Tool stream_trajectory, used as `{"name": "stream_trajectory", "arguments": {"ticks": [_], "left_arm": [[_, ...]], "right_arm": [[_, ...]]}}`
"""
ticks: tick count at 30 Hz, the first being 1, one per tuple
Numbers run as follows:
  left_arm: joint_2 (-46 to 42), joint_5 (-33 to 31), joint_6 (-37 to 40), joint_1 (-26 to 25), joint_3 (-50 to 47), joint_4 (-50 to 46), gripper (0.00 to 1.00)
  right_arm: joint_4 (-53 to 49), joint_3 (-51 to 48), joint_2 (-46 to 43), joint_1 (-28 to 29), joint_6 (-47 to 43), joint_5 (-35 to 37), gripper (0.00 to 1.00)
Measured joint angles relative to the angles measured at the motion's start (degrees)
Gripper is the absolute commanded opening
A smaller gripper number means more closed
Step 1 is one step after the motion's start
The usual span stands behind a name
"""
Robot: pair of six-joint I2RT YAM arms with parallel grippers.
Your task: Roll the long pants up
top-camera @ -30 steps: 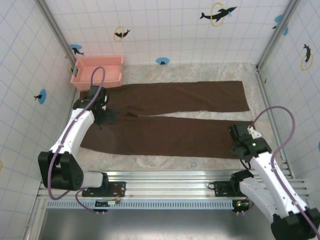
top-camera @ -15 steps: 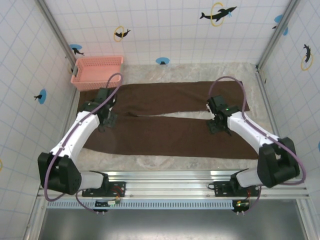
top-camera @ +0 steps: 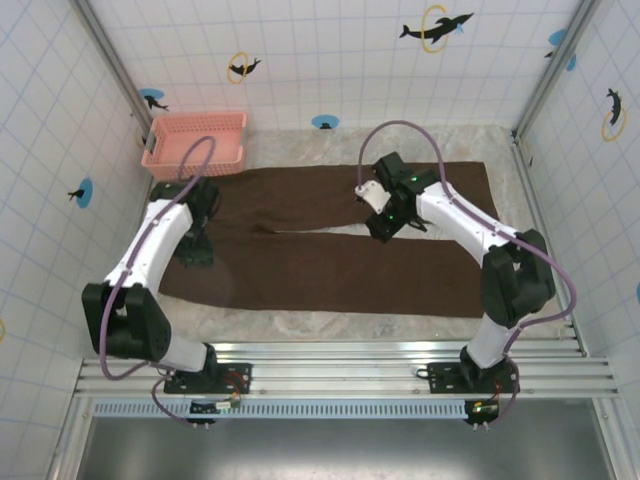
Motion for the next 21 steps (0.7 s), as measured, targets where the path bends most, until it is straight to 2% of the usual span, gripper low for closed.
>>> {"name": "stream_trajectory", "arguments": {"ticks": [3, 6, 10, 14, 18, 21], "left_arm": [[-2.47, 3.69, -4.24, 5.40, -3.13, -0.48, 0.92], [-0.92, 7.13, -6.60, 9.57, -5.95, 0.79, 0.93], [2.08, 11.23, -9.03, 13.55, -9.53, 3.52, 0.93], [1.51, 14.14, -11.30, 18.60, -12.61, 6.23, 0.92], [0.90, 13.57, -12.09, 23.28, -14.99, 8.90, 0.88], [1.03, 9.46, -12.11, 23.56, -14.99, 10.54, 0.90]], "right_arm": [[-0.81, 3.37, 2.51, -4.35, 0.39, -1.29, 0.63], [-1.14, 7.96, 4.68, -6.82, 0.50, -1.62, 0.63], [-1.84, 13.92, 5.99, -7.02, 0.37, -1.68, 0.63], [-1.86, 18.58, 7.72, -6.73, 0.42, -2.34, 0.63], [-1.95, 20.37, 9.70, -6.73, 0.57, -3.17, 0.63], [-2.03, 22.18, 11.89, -6.73, 1.11, -4.04, 0.62]]}}
